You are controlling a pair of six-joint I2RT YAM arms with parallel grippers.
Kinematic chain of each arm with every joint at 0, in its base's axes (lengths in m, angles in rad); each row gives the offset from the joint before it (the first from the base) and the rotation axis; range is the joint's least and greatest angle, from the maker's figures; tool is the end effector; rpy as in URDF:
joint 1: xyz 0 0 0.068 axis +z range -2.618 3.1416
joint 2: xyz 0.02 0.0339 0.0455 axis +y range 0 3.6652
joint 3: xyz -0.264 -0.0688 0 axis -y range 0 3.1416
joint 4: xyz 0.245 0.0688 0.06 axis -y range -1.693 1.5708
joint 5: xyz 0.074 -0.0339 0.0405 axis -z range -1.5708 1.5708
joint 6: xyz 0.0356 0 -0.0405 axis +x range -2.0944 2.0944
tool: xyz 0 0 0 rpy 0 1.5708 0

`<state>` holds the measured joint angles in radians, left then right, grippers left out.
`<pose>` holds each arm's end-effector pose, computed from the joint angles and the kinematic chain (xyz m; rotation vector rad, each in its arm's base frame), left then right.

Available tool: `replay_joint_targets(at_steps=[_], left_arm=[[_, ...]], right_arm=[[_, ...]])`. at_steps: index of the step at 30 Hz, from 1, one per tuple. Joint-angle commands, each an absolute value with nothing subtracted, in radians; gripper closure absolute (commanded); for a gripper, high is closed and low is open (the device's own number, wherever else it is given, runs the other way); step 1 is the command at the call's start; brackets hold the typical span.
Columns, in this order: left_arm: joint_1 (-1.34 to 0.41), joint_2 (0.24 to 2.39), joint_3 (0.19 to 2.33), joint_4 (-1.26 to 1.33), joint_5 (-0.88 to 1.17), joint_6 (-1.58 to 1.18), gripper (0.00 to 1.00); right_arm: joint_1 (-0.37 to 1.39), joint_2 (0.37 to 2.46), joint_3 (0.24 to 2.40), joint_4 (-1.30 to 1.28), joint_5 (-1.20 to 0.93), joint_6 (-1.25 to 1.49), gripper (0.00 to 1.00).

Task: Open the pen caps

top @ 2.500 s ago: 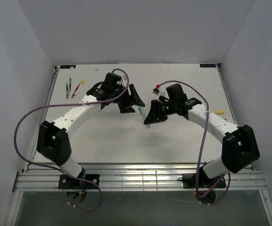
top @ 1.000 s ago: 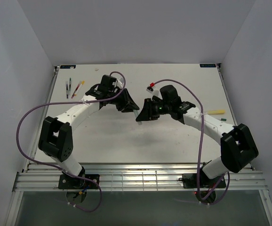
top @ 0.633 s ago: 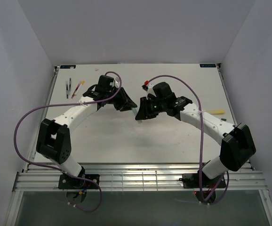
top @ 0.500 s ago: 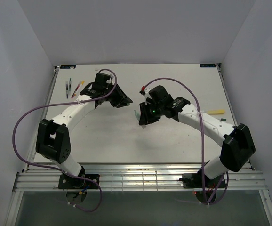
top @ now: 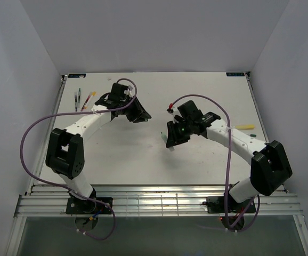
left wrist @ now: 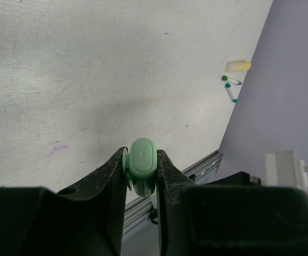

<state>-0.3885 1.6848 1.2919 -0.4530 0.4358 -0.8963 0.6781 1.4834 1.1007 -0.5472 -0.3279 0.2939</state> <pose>0.3365 -0.1540 0.2579 -0.4441 2.5853 -1.0572 0.2350 0.2040 0.2543 -0.6400 2.5386 0.7876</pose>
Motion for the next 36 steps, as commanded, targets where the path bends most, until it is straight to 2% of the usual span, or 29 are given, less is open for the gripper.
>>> replay_joint_targets(at_steps=[1,9,16,24,28,36], left_arm=[[-0.428,1.727,1.312,-0.502,0.480,-0.822,1.00],[-0.460,1.810,1.385,-0.532,0.465,-0.740,1.00],[-0.460,1.920,1.537,-0.883,0.279,-0.670,1.00],[-0.460,1.919,1.476,-0.885,0.267,-0.580,1.00],[-0.460,1.885,1.370,-0.826,0.262,-0.516,1.00],[-0.459,1.879,1.288,-0.782,0.221,-0.442,0.93]], right_arm=[[0.658,1.512,1.101,-0.558,-0.307,0.276,0.92],[0.617,1.536,1.068,-0.584,-0.302,0.265,0.92],[0.566,1.569,1.078,-0.626,-0.269,0.207,0.92],[0.508,1.678,1.146,-0.624,-0.166,0.201,0.92],[0.473,1.747,1.221,-0.618,-0.144,0.167,0.92],[0.437,1.844,1.275,-0.565,-0.124,0.190,0.92]])
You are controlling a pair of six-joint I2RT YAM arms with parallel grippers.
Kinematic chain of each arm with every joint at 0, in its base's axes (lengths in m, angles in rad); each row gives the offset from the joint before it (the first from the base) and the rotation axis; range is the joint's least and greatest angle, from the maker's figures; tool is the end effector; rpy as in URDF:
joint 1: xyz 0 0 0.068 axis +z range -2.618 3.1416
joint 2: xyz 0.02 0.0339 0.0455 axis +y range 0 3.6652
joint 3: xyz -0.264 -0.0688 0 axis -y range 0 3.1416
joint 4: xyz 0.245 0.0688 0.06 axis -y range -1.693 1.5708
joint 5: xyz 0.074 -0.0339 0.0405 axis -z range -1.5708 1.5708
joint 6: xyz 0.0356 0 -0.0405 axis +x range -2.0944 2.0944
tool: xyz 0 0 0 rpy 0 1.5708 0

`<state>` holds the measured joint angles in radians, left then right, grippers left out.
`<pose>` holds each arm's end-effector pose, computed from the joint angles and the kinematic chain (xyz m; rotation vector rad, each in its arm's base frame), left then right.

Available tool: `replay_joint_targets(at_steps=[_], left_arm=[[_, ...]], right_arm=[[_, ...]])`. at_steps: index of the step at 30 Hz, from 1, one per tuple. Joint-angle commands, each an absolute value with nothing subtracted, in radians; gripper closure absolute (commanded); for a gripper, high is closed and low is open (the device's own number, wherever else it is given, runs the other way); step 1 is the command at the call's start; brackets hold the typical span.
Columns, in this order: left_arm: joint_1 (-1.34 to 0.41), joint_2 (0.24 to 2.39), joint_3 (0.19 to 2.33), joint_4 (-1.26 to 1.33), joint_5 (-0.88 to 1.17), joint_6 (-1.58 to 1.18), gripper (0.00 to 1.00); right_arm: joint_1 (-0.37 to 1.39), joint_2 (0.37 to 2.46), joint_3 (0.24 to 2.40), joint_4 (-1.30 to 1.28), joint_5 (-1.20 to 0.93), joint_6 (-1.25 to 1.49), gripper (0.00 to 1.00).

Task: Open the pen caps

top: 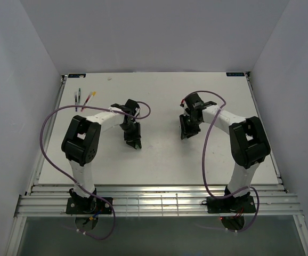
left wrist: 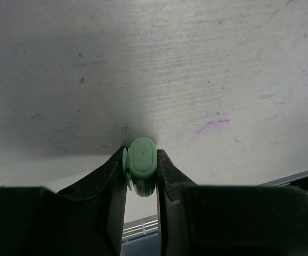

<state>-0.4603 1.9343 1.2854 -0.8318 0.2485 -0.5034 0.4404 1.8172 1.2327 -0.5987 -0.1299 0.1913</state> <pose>0.3142 -0.1656 0.1519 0.0490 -3.0791 0.4051 0.3265 0.1590 0.1832 -0.3824 2.7671 0.3430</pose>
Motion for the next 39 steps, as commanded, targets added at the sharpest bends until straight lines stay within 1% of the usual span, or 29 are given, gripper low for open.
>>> replay_joint_targets(at_steps=[1,4,9,13,16,18,21,28,35,39], left_arm=[[-0.459,1.885,1.296,-0.775,0.230,-0.433,0.93],[-0.451,1.922,1.354,-0.772,0.238,-0.399,0.90],[-0.408,2.031,1.489,-0.779,0.278,-0.388,0.85],[-0.394,2.092,1.558,-0.793,0.287,-0.376,0.78],[-0.394,2.121,1.571,-0.796,0.287,-0.374,0.76],[-0.393,2.135,1.568,-0.796,0.298,-0.379,0.73],[-0.393,2.148,1.560,-0.792,0.310,-0.379,0.73],[-0.391,2.135,1.529,-0.785,0.305,-0.367,0.70],[-0.390,2.099,1.445,-0.775,0.294,-0.362,0.70],[-0.390,2.069,1.399,-0.755,0.342,-0.368,0.71]], right_arm=[[0.437,1.856,1.279,-0.554,-0.159,0.196,0.92],[0.442,1.891,1.296,-0.534,-0.216,0.239,0.92],[0.440,1.953,1.345,-0.538,-0.235,0.313,0.92],[0.440,2.011,1.411,-0.563,-0.219,0.325,0.91],[0.440,2.040,1.460,-0.600,-0.219,0.330,0.90],[0.440,2.057,1.471,-0.612,-0.224,0.333,0.88],[0.440,2.072,1.485,-0.618,-0.230,0.334,0.86],[0.440,2.085,1.494,-0.626,-0.238,0.337,0.85],[0.440,2.066,1.434,-0.623,-0.216,0.327,0.83],[0.440,2.042,1.390,-0.621,-0.186,0.324,0.82]])
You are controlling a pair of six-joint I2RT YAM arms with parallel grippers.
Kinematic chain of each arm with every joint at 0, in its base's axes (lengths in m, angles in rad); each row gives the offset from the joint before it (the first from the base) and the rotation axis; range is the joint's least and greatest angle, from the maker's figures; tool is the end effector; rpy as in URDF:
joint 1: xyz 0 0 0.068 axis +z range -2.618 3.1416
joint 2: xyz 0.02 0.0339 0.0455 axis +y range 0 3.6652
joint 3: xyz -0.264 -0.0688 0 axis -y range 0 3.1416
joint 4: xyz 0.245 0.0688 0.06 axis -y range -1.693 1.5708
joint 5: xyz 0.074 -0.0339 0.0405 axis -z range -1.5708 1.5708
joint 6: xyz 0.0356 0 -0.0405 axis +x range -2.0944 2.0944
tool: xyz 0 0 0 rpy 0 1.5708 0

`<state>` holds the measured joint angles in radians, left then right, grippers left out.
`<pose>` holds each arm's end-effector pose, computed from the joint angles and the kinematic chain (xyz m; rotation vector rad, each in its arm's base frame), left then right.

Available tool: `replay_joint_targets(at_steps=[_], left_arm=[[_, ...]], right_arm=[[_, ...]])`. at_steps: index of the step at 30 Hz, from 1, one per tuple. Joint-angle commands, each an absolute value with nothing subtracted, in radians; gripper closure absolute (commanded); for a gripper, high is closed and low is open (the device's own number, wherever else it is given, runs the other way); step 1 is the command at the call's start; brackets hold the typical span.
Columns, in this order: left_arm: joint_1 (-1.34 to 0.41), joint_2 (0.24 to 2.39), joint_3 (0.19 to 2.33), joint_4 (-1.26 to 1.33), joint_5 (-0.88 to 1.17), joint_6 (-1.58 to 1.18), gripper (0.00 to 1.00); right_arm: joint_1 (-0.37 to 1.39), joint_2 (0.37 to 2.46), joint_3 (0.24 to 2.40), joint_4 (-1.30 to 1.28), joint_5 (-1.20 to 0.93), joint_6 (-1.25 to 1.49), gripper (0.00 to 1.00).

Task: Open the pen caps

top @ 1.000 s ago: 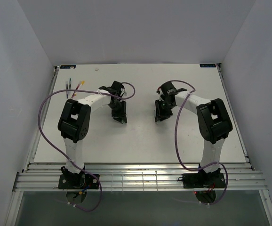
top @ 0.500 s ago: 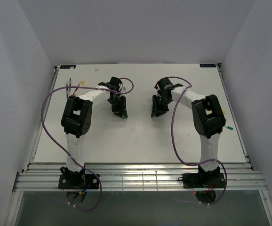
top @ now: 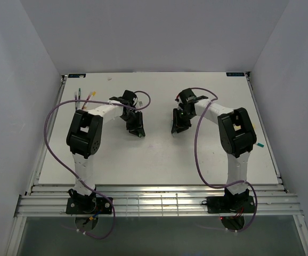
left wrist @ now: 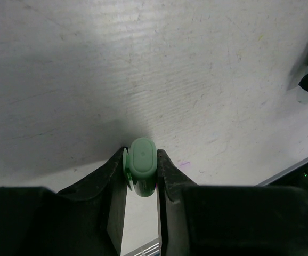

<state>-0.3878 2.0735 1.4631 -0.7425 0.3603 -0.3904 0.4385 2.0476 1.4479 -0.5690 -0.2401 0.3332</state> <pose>0.3707 -0.1650 0.1488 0.0561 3.0125 -0.6326 0.3765 0.1859 0.1594 -0.2170 2.8038 0.5298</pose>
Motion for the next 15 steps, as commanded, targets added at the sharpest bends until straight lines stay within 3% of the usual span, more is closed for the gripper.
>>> replay_joint_targets(at_steps=[1,7,11,15], left_arm=[[-0.391,2.051,1.373,-0.738,0.360,-0.385,0.71],[-0.478,1.967,1.252,-0.664,0.471,-0.448,0.71],[-0.491,1.838,1.102,-0.583,0.483,-0.540,0.68],[-0.460,1.821,1.100,-0.600,0.436,-0.514,0.66]], right_arm=[[0.440,2.022,1.362,-0.621,-0.164,0.325,0.82],[0.440,1.878,1.154,-0.594,-0.091,0.324,0.84],[0.433,1.657,0.910,-0.569,-0.048,0.370,0.83],[0.390,1.511,0.777,-0.575,-0.035,0.419,0.83]])
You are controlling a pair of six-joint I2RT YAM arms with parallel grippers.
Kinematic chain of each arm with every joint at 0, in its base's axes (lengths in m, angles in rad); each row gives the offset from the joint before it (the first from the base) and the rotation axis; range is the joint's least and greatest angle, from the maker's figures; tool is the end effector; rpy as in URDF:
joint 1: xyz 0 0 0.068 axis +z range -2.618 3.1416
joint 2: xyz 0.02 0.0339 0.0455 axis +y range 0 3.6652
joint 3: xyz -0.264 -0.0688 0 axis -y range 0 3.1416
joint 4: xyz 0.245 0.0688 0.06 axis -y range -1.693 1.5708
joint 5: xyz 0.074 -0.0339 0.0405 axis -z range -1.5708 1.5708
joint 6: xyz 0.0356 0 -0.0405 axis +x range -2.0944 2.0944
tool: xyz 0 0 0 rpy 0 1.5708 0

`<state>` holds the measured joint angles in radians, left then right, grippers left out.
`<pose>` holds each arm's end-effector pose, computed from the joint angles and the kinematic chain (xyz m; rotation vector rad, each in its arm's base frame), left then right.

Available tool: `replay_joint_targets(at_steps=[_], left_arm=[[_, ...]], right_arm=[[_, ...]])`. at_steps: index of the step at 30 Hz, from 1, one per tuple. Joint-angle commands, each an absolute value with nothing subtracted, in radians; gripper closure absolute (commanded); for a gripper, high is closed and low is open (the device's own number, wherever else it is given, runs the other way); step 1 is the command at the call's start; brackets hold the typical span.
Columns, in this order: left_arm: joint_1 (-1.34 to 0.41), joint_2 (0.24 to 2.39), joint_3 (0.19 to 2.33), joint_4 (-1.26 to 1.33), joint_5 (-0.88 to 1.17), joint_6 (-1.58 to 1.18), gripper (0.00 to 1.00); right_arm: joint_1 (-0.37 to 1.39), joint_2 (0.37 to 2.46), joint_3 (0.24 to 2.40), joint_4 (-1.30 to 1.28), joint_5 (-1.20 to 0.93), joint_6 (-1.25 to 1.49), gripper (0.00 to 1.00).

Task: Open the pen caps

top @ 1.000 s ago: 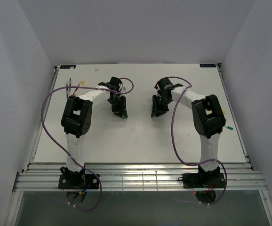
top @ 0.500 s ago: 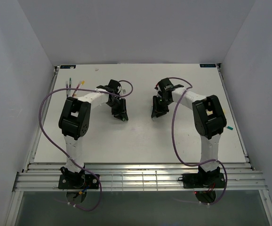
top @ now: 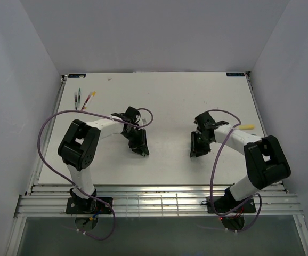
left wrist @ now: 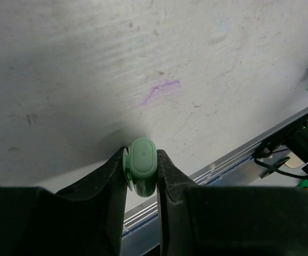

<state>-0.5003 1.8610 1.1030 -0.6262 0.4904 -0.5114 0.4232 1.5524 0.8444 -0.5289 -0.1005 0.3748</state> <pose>0.2853 -0.1751 0.1380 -0.0529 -2.9633 0.7829 0.2503 0.1167 0.1603 -0.0933 2.8541 0.3193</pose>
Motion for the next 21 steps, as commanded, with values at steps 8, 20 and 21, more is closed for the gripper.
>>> replay_joint_targets(at_steps=[8,20,21], left_arm=[[-0.309,1.743,1.034,-0.611,0.416,-0.508,0.66],[-0.282,1.706,0.916,-0.580,0.414,-0.486,0.55],[-0.282,1.706,0.914,-0.578,0.411,-0.483,0.52]], right_arm=[[0.240,1.361,0.638,-0.597,-0.005,0.414,0.82],[0.219,1.387,0.698,-0.624,0.031,0.379,0.61],[0.219,1.388,0.701,-0.623,0.028,0.371,0.58]])
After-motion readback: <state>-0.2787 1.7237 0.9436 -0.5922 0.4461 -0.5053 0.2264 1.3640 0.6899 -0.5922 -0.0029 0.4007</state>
